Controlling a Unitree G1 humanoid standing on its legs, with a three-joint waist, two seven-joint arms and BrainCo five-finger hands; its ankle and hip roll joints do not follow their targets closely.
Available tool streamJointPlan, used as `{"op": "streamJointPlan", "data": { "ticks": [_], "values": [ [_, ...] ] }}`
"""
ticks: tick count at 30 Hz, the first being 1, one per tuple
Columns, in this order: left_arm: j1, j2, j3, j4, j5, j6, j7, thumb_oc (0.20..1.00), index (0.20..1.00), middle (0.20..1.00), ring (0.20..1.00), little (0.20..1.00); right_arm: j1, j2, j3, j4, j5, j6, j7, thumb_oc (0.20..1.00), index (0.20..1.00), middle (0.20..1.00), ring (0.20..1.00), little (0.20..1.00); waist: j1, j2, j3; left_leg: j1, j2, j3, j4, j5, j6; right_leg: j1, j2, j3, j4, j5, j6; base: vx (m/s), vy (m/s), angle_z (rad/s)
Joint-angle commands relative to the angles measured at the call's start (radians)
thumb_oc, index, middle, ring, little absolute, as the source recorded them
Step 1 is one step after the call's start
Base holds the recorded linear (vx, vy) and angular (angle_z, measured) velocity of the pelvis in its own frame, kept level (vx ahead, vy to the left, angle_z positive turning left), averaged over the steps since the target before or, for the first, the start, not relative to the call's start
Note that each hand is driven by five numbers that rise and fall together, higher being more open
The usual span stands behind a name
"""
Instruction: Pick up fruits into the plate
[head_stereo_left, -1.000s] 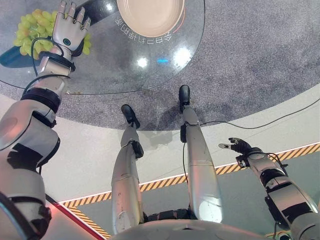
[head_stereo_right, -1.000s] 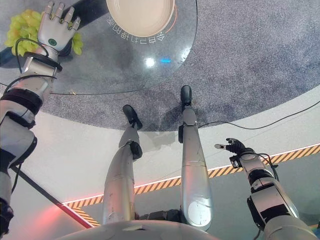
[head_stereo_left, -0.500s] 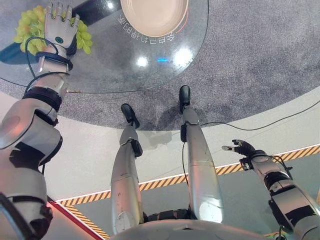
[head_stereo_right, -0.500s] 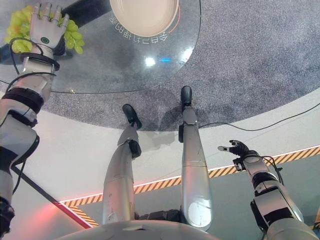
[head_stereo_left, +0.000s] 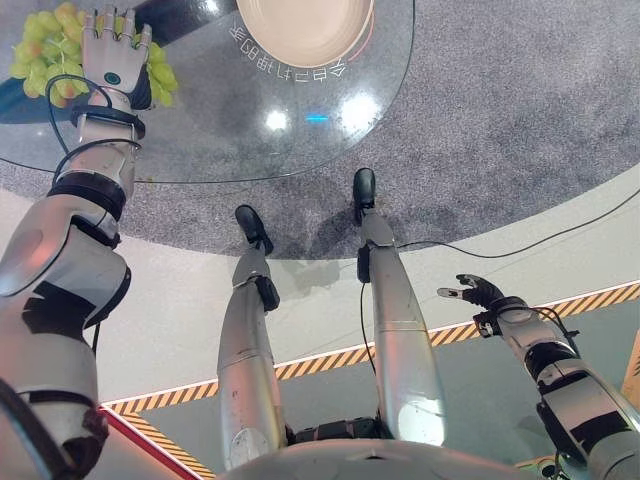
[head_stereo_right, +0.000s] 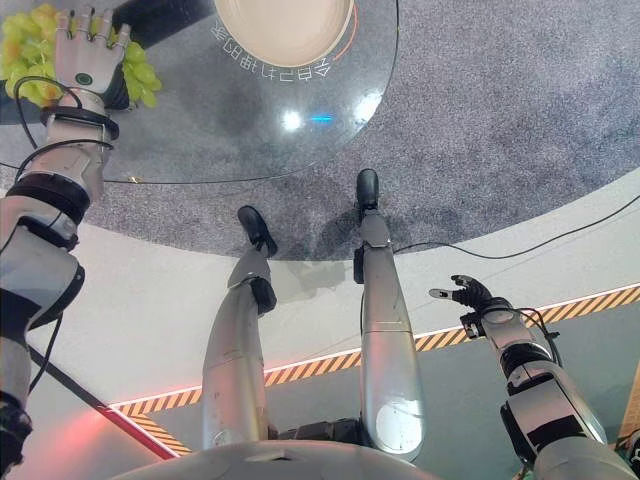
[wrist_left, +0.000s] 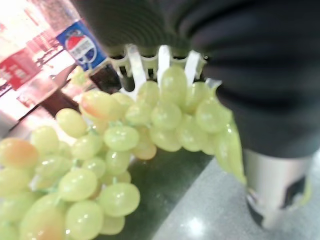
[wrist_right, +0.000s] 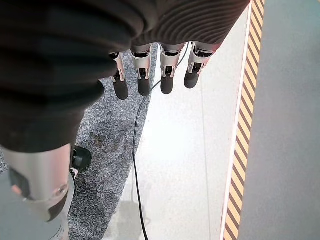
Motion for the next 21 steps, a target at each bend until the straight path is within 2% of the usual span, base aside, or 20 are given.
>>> {"op": "streamJointPlan", "data": {
  "ticks": [1,6,11,12,13,14,16,17,18,19,20,21],
  "values": [
    [0.019,0.04,0.047,0.092,0.055,-0.008,-0.009,1.0,1.0,1.0,1.0,1.0,0.107,-0.028,0.031,-0.043,0.033,-0.006,-0.014,1.0,1.0,1.0,1.0,1.0,-0.001,-0.06,-0.011,-0.07,-0.066,0.001,0.143,-0.153,0.002,0.019,0.07,0.0,-0.001,-0.074,0.006,0.0,0.0,0.0],
    [0.054,0.038,0.041,0.096,0.135,-0.022,0.002,1.0,1.0,1.0,1.0,1.0,0.104,-0.032,0.036,-0.062,0.044,-0.021,-0.007,1.0,1.0,1.0,1.0,1.0,0.002,-0.065,-0.011,-0.081,-0.067,-0.006,0.142,-0.152,0.0,0.011,0.072,-0.002,-0.004,-0.07,0.007,0.0,-0.007,0.02],
    [0.092,0.031,0.043,0.092,0.132,-0.019,0.002,1.0,1.0,1.0,1.0,1.0,0.097,-0.03,0.043,-0.096,0.054,-0.026,-0.023,1.0,1.0,1.0,1.0,1.0,0.009,-0.073,-0.011,-0.082,-0.068,-0.014,0.125,-0.146,-0.002,0.014,0.074,-0.009,-0.018,-0.065,0.011,0.0,0.0,0.0],
    [0.094,0.03,0.045,0.092,0.131,-0.02,0.0,0.918,0.918,0.918,0.918,0.918,0.096,-0.03,0.044,-0.098,0.054,-0.026,-0.024,1.0,1.0,1.0,1.0,1.0,0.009,-0.073,-0.011,-0.082,-0.068,-0.015,0.125,-0.145,-0.002,0.014,0.074,-0.01,-0.019,-0.064,0.011,0.0,0.0,0.0],
    [0.104,0.029,0.049,0.091,0.127,-0.02,-0.002,0.583,0.583,0.583,0.583,0.583,0.093,-0.03,0.046,-0.104,0.056,-0.025,-0.029,1.0,1.0,1.0,1.0,1.0,0.01,-0.075,-0.011,-0.083,-0.067,-0.015,0.121,-0.143,-0.003,0.014,0.074,-0.012,-0.023,-0.061,0.012,0.0,0.0,0.0],
    [0.117,0.026,0.055,0.093,0.123,-0.019,-0.004,0.2,0.2,0.2,0.2,0.2,0.088,-0.031,0.047,-0.112,0.061,-0.026,-0.033,1.0,1.0,1.0,1.0,1.0,0.011,-0.078,-0.011,-0.084,-0.067,-0.016,0.116,-0.14,-0.005,0.014,0.074,-0.014,-0.029,-0.057,0.013,0.0,0.0,0.0],
    [0.137,0.023,0.062,0.095,0.111,-0.016,-0.01,0.2,0.2,0.2,0.2,0.2,0.08,-0.035,0.048,-0.128,0.074,-0.022,-0.041,1.0,1.0,1.0,1.0,1.0,0.014,-0.082,-0.011,-0.086,-0.066,-0.017,0.111,-0.137,-0.008,0.015,0.074,-0.018,-0.039,-0.052,0.014,-0.04,-0.014,-0.02],
    [0.136,0.025,0.068,0.094,0.108,-0.013,-0.017,0.2,0.2,0.2,0.2,0.2,0.064,-0.04,0.043,-0.137,0.08,-0.024,-0.045,1.0,1.0,1.0,1.0,1.0,0.01,-0.088,-0.011,-0.11,-0.069,-0.006,0.093,-0.097,-0.003,-0.008,0.069,-0.022,-0.058,-0.015,0.009,-0.08,-0.031,-0.06],
    [0.141,0.024,0.069,0.093,0.106,-0.009,-0.022,0.2,0.2,0.2,0.2,0.2,0.061,-0.043,0.043,-0.143,0.086,-0.023,-0.048,1.0,1.0,1.0,1.0,1.0,0.01,-0.091,-0.011,-0.109,-0.068,-0.005,0.09,-0.096,-0.004,-0.006,0.068,-0.024,-0.063,-0.013,0.01,-0.02,-0.029,-0.1],
    [0.168,0.021,0.074,0.095,0.105,-0.006,-0.025,0.2,0.2,0.2,0.2,0.2,0.068,-0.045,0.043,-0.153,0.09,-0.019,-0.052,1.0,1.0,1.0,1.0,1.0,0.016,-0.093,-0.011,-0.083,-0.062,-0.014,0.097,-0.132,-0.014,0.023,0.072,-0.027,-0.06,-0.041,0.019,-0.02,-0.022,-0.1],
    [0.165,0.025,0.08,0.093,0.104,-0.003,-0.026,0.2,0.2,0.2,0.2,0.2,0.057,-0.049,0.038,-0.157,0.092,-0.018,-0.054,1.0,1.0,1.0,1.0,1.0,0.012,-0.097,-0.011,-0.107,-0.066,-0.003,0.084,-0.094,-0.007,-0.001,0.067,-0.029,-0.075,-0.006,0.014,0.04,-0.011,-0.1],
    [0.186,0.023,0.084,0.095,0.106,-0.002,-0.024,0.2,0.2,0.2,0.2,0.2,0.066,-0.051,0.039,-0.16,0.093,-0.016,-0.054,1.0,1.0,1.0,1.0,1.0,0.018,-0.097,-0.011,-0.079,-0.06,-0.013,0.092,-0.132,-0.015,0.027,0.073,-0.031,-0.068,-0.037,0.022,-0.01,-0.009,-0.07]
  ]
}}
